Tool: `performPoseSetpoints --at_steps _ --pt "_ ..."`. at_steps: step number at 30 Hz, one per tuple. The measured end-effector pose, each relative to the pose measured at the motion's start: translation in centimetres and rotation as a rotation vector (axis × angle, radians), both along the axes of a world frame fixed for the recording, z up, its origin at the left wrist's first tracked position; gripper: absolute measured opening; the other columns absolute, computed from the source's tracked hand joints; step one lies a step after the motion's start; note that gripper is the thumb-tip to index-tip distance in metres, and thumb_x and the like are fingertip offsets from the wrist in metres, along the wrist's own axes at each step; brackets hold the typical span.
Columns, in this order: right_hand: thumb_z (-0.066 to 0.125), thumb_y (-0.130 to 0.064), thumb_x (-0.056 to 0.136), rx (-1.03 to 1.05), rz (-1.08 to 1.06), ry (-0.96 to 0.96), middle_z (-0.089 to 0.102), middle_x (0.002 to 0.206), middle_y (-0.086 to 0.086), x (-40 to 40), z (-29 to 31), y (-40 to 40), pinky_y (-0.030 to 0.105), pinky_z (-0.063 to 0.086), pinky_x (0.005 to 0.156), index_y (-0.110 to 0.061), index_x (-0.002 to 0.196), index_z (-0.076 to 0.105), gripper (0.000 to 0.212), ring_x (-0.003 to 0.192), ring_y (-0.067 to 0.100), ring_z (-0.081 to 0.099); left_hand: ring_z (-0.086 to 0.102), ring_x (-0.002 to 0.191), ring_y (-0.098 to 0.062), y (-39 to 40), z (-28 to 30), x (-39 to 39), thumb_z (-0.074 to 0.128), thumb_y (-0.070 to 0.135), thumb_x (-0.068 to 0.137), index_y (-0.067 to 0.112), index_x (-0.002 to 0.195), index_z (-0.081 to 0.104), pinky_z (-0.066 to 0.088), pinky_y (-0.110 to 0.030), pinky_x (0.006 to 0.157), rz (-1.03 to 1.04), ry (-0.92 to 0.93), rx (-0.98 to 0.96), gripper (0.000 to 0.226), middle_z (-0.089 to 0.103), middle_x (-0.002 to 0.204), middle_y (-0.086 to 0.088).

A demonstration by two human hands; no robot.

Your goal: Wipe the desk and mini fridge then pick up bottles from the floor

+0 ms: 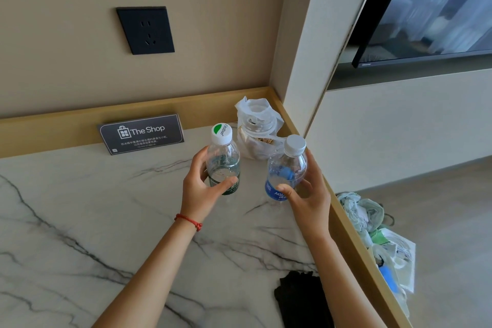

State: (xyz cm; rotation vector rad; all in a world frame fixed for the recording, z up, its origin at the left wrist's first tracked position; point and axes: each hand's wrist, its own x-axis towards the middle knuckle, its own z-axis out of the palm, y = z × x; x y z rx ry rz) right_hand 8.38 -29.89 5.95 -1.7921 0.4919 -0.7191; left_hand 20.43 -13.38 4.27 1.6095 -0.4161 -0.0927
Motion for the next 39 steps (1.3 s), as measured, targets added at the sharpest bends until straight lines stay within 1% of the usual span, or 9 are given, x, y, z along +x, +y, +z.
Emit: performPoseSetpoints --at_steps 3,6,9,12,16,20,29,35,39 --pt "0.071 -0.066 0.059 0.010 0.012 0.028 0.051 0.136 0.002 -0.4 -0.5 0.1 0.043 0.051 0.094 -0.019 0.141 0.036 0.100 0.116 0.013 0.055 0.054 0.116 -0.011 0.2 -0.1 -0.2 0.077 0.037 0.054 0.035 0.120 0.047 0.047 -0.030 0.096 -0.005 0.001 0.017 0.072 0.057 0.122 0.009" --pt "0.074 -0.058 0.061 -0.001 0.016 0.063 0.053 0.133 0.001 -0.9 -1.1 0.3 0.041 0.050 0.095 -0.018 0.141 0.034 0.098 0.115 0.013 0.056 0.052 0.115 -0.003 0.6 -0.4 -0.4 0.077 0.039 0.052 0.028 0.124 0.047 0.044 -0.026 0.097 -0.004 0.017 0.054 0.079 0.055 0.124 0.014" --pt "0.076 -0.045 0.062 -0.015 0.030 0.112 0.054 0.132 0.001 -1.2 -1.7 0.5 0.033 0.048 0.097 -0.017 0.140 0.035 0.093 0.116 0.012 0.055 0.051 0.117 -0.008 1.0 -1.3 -0.7 0.077 0.043 0.049 0.026 0.126 0.046 0.043 -0.029 0.097 0.010 0.053 0.107 0.085 0.054 0.125 0.010" --pt "0.078 -0.034 0.065 0.001 0.022 0.167 0.057 0.123 -0.002 -1.2 -2.5 0.9 0.030 0.048 0.095 -0.016 0.133 0.043 0.079 0.110 0.010 0.056 0.051 0.114 -0.009 1.2 -2.0 -1.1 0.076 0.044 0.047 0.027 0.123 0.046 0.042 -0.023 0.092 0.023 0.090 0.153 0.083 0.055 0.122 0.006" --pt "0.078 -0.015 0.071 0.022 -0.014 0.172 0.060 0.115 -0.004 -0.4 -2.8 0.9 0.031 0.049 0.094 -0.017 0.123 0.051 0.058 0.105 0.010 0.057 0.053 0.108 -0.011 0.7 -2.6 -1.0 0.079 0.025 0.055 0.021 0.120 0.050 0.042 -0.024 0.089 0.060 0.110 0.178 0.071 0.057 0.117 0.004" --pt "0.077 -0.013 0.072 0.061 -0.004 0.175 0.058 0.111 -0.013 1.0 -2.5 0.5 0.030 0.049 0.092 -0.019 0.122 0.051 0.057 0.103 0.008 0.057 0.053 0.106 -0.012 0.0 -2.6 -0.6 0.080 0.006 0.065 0.014 0.123 0.051 0.044 -0.028 0.089 0.070 0.110 0.183 0.065 0.057 0.115 0.002" --pt "0.074 -0.013 0.076 0.088 0.039 0.184 0.058 0.127 0.002 2.9 -2.5 -0.3 0.025 0.044 0.093 -0.014 0.131 0.046 0.061 0.111 0.009 0.052 0.052 0.108 -0.013 -1.5 -2.5 -0.6 0.079 0.006 0.067 0.011 0.122 0.051 0.045 -0.026 0.086 0.070 0.084 0.183 0.062 0.057 0.116 0.001" --pt "0.072 -0.013 0.078 0.097 0.065 0.187 0.055 0.131 0.001 2.8 -2.2 -0.3 0.027 0.041 0.098 -0.015 0.133 0.044 0.062 0.114 0.006 0.048 0.050 0.110 -0.009 -2.3 -2.5 -1.2 0.077 0.007 0.069 0.011 0.124 0.050 0.038 -0.005 0.078 0.046 0.059 0.212 0.061 0.055 0.119 0.002" --pt "0.072 -0.014 0.078 0.107 0.055 0.198 0.051 0.136 0.000 2.4 -2.2 -0.1 0.025 0.037 0.098 -0.016 0.136 0.040 0.066 0.117 0.005 0.044 0.049 0.111 -0.009 -2.3 -2.1 -1.6 0.076 0.008 0.071 0.012 0.126 0.048 0.042 -0.020 0.084 0.066 0.086 0.190 0.061 0.055 0.126 -0.003"
